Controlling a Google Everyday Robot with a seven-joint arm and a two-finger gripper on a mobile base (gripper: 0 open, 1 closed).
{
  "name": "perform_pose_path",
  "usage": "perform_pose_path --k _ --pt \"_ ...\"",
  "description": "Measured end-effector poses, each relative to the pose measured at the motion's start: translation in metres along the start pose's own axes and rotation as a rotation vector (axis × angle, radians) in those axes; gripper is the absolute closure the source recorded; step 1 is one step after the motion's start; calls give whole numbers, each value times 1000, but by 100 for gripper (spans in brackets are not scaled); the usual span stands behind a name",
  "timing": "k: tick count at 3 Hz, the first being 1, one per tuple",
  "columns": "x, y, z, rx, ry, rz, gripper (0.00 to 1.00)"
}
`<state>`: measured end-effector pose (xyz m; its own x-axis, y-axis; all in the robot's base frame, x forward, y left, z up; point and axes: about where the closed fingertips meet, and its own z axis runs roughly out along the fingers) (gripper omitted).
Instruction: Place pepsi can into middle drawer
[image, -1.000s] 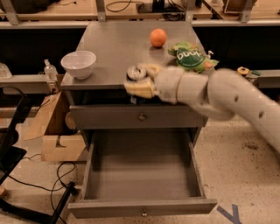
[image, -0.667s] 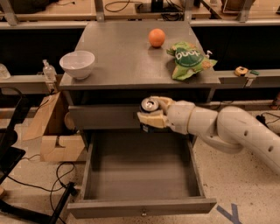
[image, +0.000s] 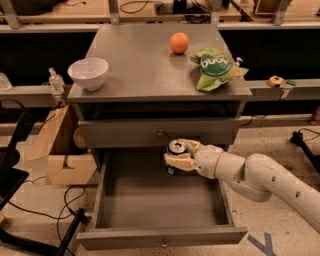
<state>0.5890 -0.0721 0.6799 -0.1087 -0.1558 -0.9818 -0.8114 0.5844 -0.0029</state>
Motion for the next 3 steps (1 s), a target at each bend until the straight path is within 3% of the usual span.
perform_pose_path --k 1,2,3 --pt "-2 0 15 -29 -14 -20 100" --pt "30 7 54 -78 -31 -24 100" --pt "92 21 92 -115 -22 -18 100"
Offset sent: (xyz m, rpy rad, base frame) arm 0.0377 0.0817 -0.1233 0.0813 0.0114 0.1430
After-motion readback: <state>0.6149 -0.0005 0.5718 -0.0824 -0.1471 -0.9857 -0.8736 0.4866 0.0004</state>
